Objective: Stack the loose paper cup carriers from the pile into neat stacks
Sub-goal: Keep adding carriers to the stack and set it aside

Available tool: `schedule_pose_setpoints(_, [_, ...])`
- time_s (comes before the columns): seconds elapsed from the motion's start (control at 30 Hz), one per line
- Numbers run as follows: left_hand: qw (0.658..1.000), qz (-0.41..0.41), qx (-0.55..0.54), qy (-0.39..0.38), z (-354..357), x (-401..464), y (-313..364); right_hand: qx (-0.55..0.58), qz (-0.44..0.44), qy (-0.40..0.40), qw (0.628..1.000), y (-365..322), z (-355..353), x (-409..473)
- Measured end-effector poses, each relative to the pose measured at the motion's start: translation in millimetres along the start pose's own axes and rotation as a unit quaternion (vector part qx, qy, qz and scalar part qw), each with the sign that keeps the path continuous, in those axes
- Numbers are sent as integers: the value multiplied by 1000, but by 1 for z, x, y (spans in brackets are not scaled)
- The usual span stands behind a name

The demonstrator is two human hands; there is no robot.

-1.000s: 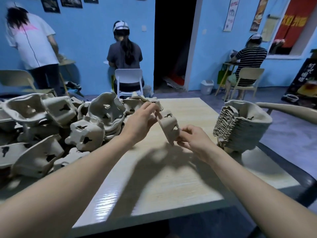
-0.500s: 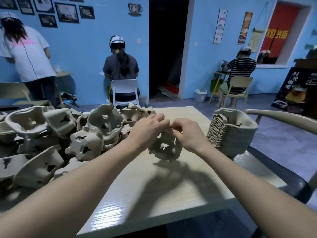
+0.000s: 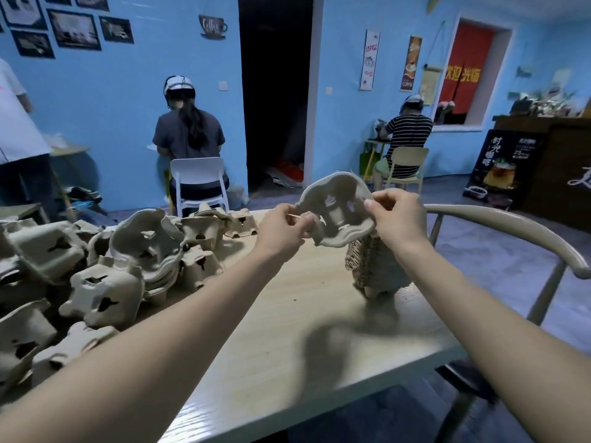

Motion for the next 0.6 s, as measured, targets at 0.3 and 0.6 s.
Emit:
schedule_pose_setpoints(0.3, [997, 23, -73, -4, 68, 11, 43, 13, 85, 116, 990, 51, -61, 20])
schedule_pose_setpoints(0.6, [995, 36, 42, -83, 105, 6, 35, -15, 156, 86, 984, 97, -54, 20])
Point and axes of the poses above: each hand's wrist, its own x-axis towards the middle knuckle, its own z-axis out of the palm, y = z × x, the point moved 10 cm from there along x, towards the middle knuckle, and after that the axes turned 2 degrees about -x, right-handed, at the moved point
